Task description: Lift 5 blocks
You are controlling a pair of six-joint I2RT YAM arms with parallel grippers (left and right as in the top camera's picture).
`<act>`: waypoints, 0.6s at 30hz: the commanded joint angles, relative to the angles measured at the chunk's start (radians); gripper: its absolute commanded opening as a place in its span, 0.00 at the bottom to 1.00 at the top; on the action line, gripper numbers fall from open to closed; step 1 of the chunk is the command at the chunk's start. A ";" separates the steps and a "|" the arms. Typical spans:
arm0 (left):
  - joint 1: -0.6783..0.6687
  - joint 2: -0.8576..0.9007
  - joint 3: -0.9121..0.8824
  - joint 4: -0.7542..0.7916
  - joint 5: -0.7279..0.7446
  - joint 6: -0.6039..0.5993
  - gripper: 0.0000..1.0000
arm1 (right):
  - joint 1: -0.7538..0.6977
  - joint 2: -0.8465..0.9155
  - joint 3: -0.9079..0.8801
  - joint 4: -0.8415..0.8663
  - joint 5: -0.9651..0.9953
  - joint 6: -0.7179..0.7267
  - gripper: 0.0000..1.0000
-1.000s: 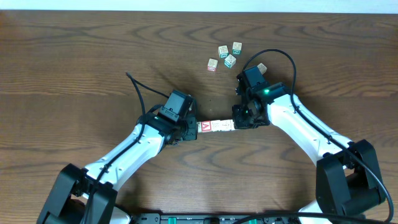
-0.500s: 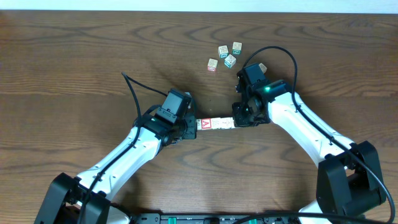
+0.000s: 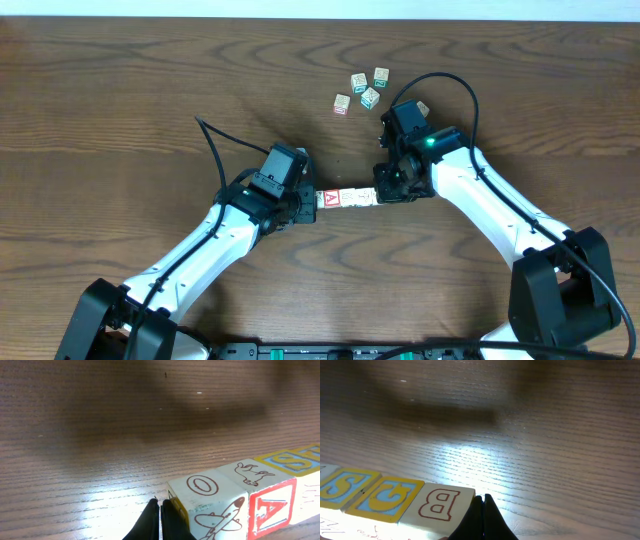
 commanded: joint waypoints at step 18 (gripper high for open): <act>-0.069 -0.041 0.040 0.062 0.277 0.016 0.07 | 0.066 -0.042 0.058 0.036 -0.360 0.003 0.01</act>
